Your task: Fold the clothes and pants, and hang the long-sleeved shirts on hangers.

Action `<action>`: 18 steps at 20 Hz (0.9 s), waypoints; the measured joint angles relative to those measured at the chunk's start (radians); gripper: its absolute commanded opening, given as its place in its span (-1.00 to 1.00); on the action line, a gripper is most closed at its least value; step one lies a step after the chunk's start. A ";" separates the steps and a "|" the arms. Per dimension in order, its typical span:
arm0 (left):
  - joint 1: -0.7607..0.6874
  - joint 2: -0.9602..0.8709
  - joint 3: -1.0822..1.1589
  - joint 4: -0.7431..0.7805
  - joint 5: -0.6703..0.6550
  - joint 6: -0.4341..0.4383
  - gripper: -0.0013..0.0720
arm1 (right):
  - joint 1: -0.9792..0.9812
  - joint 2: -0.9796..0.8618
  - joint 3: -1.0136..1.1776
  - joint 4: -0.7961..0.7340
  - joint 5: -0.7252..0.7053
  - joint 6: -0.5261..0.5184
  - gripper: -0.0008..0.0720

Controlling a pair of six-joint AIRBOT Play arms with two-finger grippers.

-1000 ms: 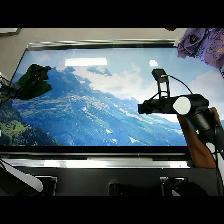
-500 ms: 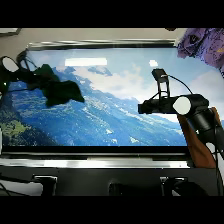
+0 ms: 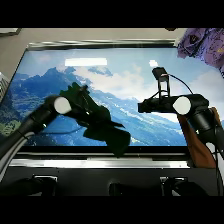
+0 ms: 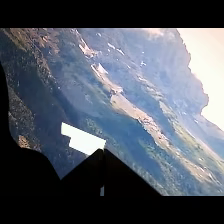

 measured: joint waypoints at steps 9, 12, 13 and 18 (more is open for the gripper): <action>0.132 0.084 0.023 -0.055 -0.004 0.079 0.79 | 0.000 0.000 0.000 0.001 -0.003 0.002 -0.67; 0.298 0.124 0.082 -0.050 -0.050 0.137 0.79 | 0.000 0.000 -0.002 -0.033 0.076 0.014 0.04; 0.347 0.131 0.094 -0.049 -0.060 0.151 0.79 | 0.000 0.000 -0.010 -0.057 0.109 0.027 0.04; 0.538 0.145 0.120 -0.046 -0.114 0.182 0.79 | -0.158 0.000 -0.189 0.059 0.190 0.054 0.18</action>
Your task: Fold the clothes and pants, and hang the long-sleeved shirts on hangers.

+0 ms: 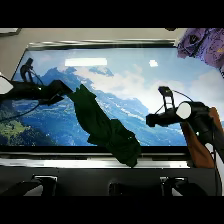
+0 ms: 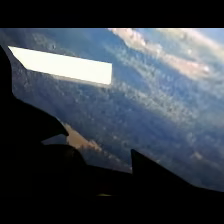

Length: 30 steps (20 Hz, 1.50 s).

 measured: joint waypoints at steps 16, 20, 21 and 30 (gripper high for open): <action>0.085 0.001 0.005 0.000 -0.026 0.010 0.92 | -0.219 -0.047 -0.507 0.667 -0.069 -0.451 -0.06; 0.093 -0.027 0.005 0.000 -0.025 0.007 0.92 | -0.219 -0.129 -0.515 0.759 -0.069 -0.529 -0.88; 0.099 -0.042 0.005 0.000 -0.024 0.007 0.92 | -0.219 -0.145 -0.516 0.780 -0.066 -0.546 -0.88; 0.154 -0.344 0.015 -0.061 0.154 0.056 0.92 | -0.219 -0.166 -0.515 0.834 -0.054 -0.561 -0.88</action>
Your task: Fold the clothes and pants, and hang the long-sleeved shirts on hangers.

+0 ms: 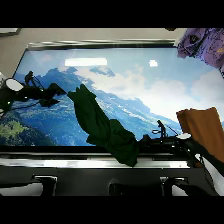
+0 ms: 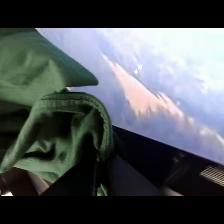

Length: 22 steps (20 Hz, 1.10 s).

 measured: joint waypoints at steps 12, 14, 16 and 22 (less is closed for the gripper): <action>-0.017 -0.392 0.211 -0.127 0.142 0.056 -0.92 | 0.000 0.135 0.000 0.008 -0.077 0.086 -0.88; -0.021 -0.407 0.237 -0.130 0.146 0.058 -0.93 | 0.000 0.148 0.004 0.008 -0.082 0.091 -0.89; -0.020 -0.406 0.267 -0.135 0.140 0.066 -0.93 | 0.000 0.167 0.032 -0.009 -0.090 0.100 -0.89; 0.006 -0.306 0.452 -0.074 0.021 0.078 -0.93 | 0.000 0.206 0.408 -0.212 -0.089 0.190 -0.89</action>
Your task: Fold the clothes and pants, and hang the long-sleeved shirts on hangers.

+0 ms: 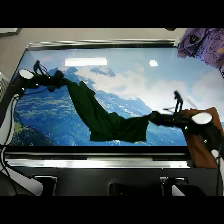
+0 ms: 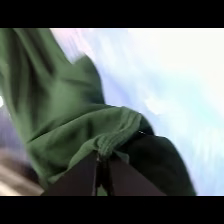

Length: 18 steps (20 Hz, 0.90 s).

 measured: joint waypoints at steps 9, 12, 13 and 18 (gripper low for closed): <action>0.026 0.513 0.256 0.347 -0.364 -0.079 -0.93 | 0.000 0.091 0.814 -0.299 0.220 0.084 -0.89; 0.026 0.716 0.268 0.503 -0.477 -0.154 -0.93 | 0.000 0.196 0.938 -0.428 0.272 0.141 -0.89; 0.026 0.772 0.269 0.546 -0.505 -0.171 -0.93 | 0.000 0.235 0.964 -0.466 0.274 0.166 -0.89; 0.026 0.933 0.239 0.656 -0.601 -0.224 -0.92 | 0.000 0.311 1.011 -0.601 0.291 0.296 -0.89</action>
